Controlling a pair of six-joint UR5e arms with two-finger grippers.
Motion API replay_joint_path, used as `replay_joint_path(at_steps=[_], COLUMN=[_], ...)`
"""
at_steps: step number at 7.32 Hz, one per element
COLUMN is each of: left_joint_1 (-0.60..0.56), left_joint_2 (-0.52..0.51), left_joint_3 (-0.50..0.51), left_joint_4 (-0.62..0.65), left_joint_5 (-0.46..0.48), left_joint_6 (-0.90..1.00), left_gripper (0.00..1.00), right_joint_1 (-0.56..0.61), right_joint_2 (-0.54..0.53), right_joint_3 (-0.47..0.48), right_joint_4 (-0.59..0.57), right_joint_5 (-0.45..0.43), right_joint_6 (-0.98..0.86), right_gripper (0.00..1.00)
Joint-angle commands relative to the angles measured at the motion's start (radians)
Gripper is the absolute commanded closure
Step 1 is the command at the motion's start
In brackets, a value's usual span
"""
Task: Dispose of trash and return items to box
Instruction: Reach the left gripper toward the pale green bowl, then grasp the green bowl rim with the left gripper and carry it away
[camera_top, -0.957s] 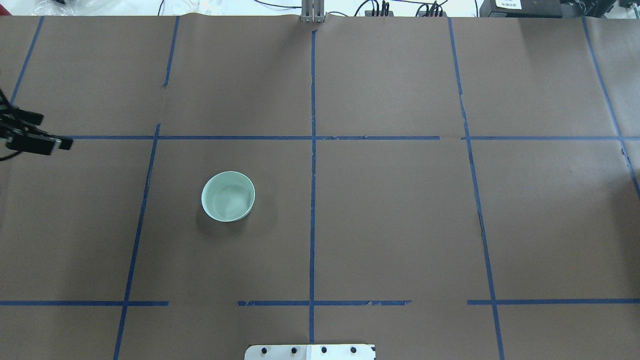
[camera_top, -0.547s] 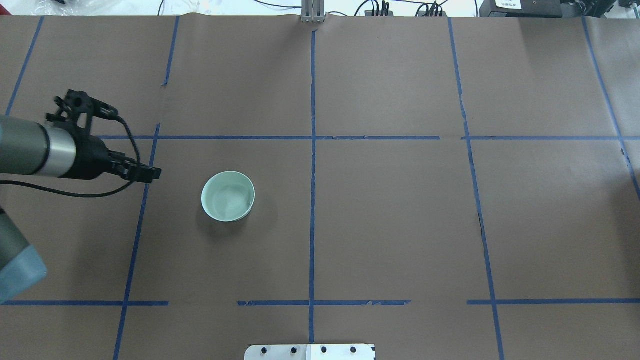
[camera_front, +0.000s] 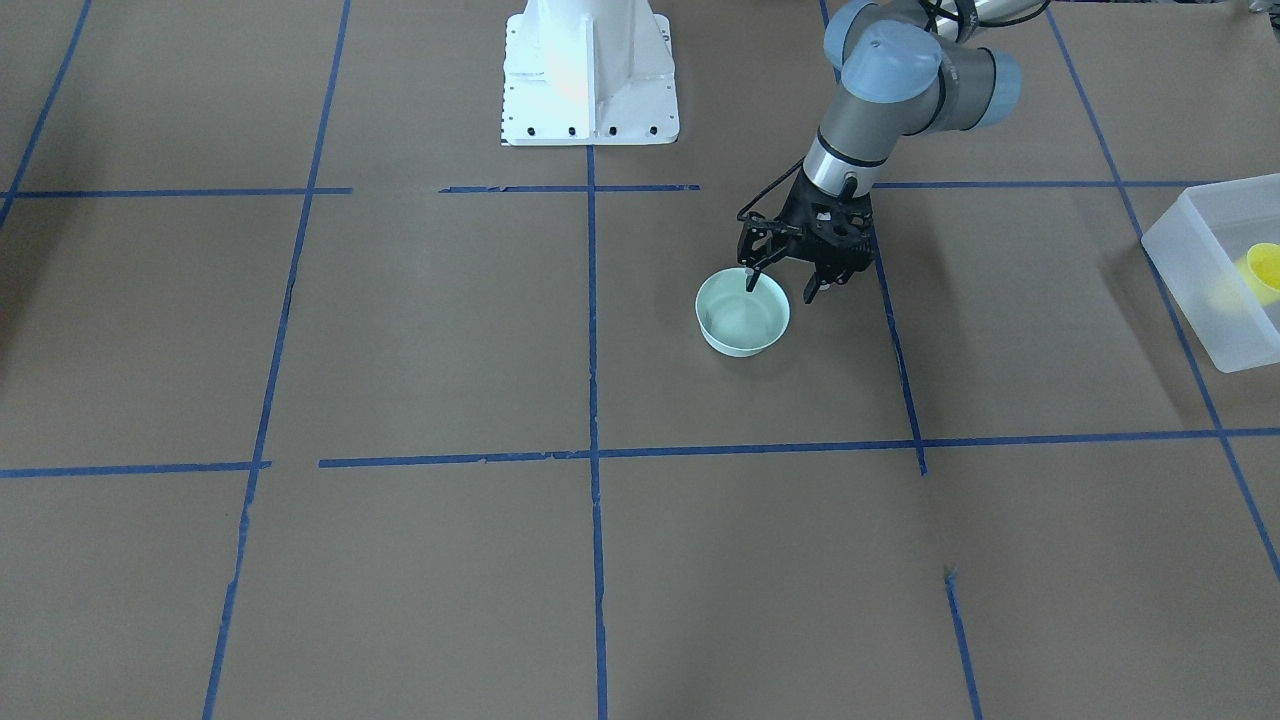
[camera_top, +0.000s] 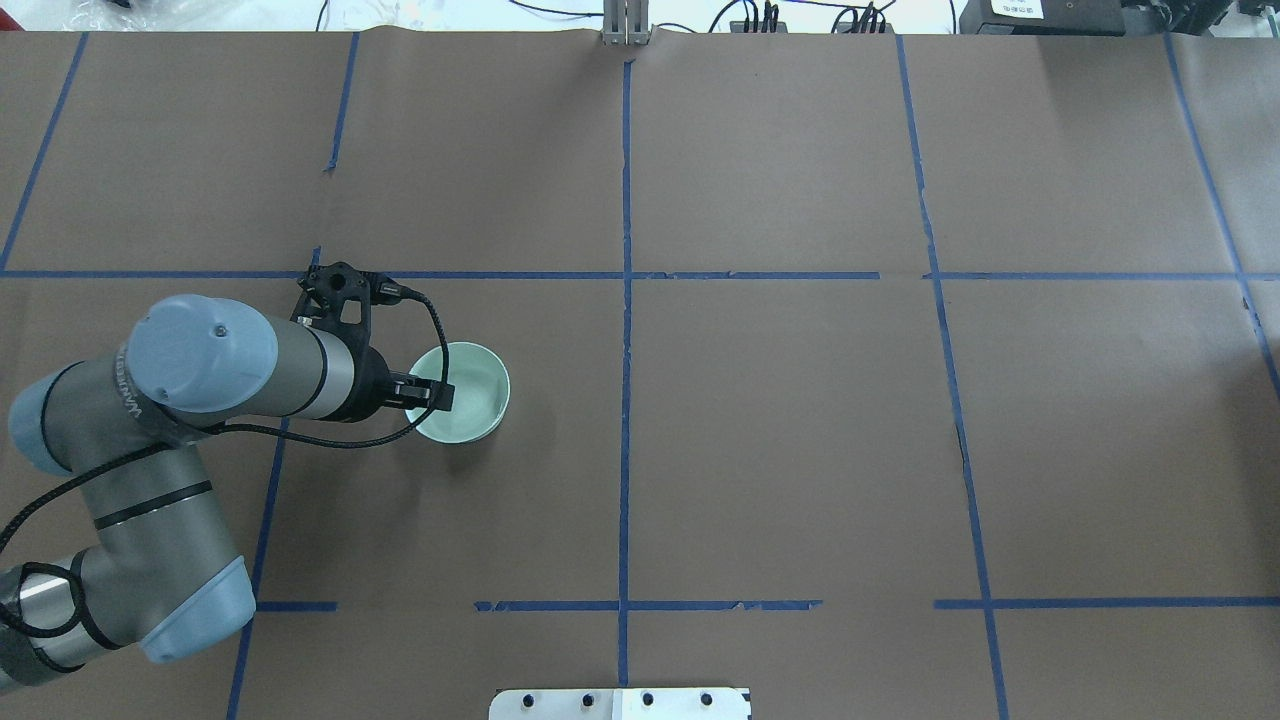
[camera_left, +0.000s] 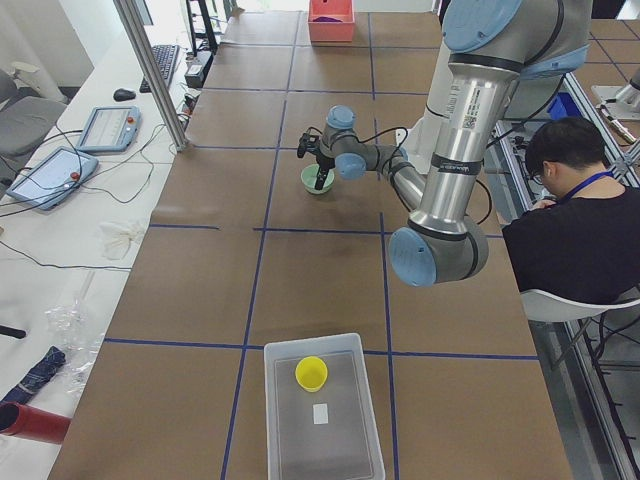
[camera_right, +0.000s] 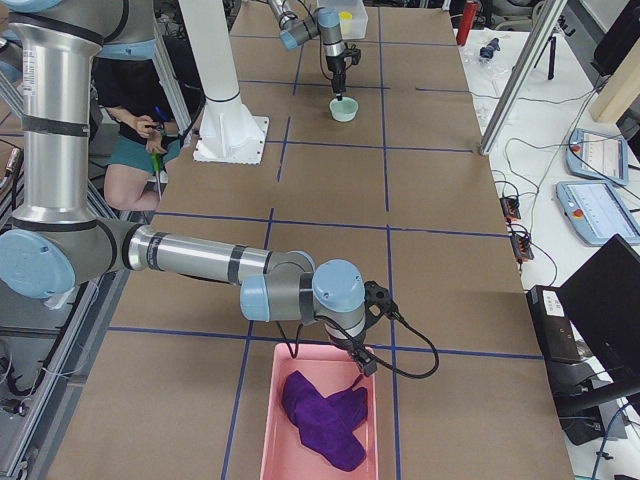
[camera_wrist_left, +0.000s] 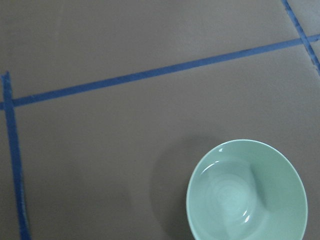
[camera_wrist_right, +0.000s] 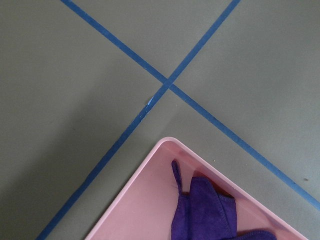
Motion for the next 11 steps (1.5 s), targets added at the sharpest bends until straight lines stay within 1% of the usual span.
replay_joint_path(at_steps=[1, 2, 3, 4, 5, 7, 8, 9, 10, 11], left_joint_1=[0.003, 0.006, 0.010, 0.012, 0.012, -0.022, -0.087, -0.165, -0.271, -0.366], left_joint_2=[0.000, -0.002, -0.015, -0.016, -0.014, -0.008, -0.009, -0.003, 0.001, 0.035], left_joint_3=[0.016, 0.043, 0.073, 0.074, 0.065, 0.009, -0.011, -0.051, -0.089, -0.113], left_joint_4=[0.004, 0.004, 0.004, 0.002, 0.002, 0.013, 0.055, 0.124, 0.196, 0.232], left_joint_5=[0.006, 0.006, 0.006, 0.005, 0.005, 0.003, -0.012, -0.080, -0.130, -0.136], left_joint_6=[-0.003, 0.000, 0.001, 0.003, 0.007, 0.156, 0.249, 0.377, 0.537, 0.657], left_gripper=[0.28, 0.30, 0.41, 0.65, 1.00, 1.00, 1.00, 1.00, 1.00, 1.00], right_joint_1=[0.000, 0.000, 0.000, 0.000, 0.000, 0.000, 0.000, 0.000, 0.000, 0.000], right_joint_2=[-0.001, -0.001, -0.001, -0.001, -0.001, -0.003, -0.003, -0.001, -0.003, -0.003], right_joint_3=[0.001, 0.001, 0.001, 0.001, 0.000, 0.000, 0.000, -0.002, -0.002, -0.003], right_joint_4=[0.001, 0.002, 0.001, 0.002, 0.001, 0.002, 0.002, 0.002, 0.001, 0.001], right_joint_5=[0.001, -0.001, 0.001, -0.001, -0.001, 0.001, -0.001, -0.001, -0.001, -0.001], right_joint_6=[0.000, 0.000, 0.000, 0.000, 0.000, -0.002, -0.002, -0.002, 0.000, 0.001], right_gripper=[0.00, 0.00, 0.00, 0.00, 0.00, 0.00, 0.00, 0.00, 0.00, 0.00])
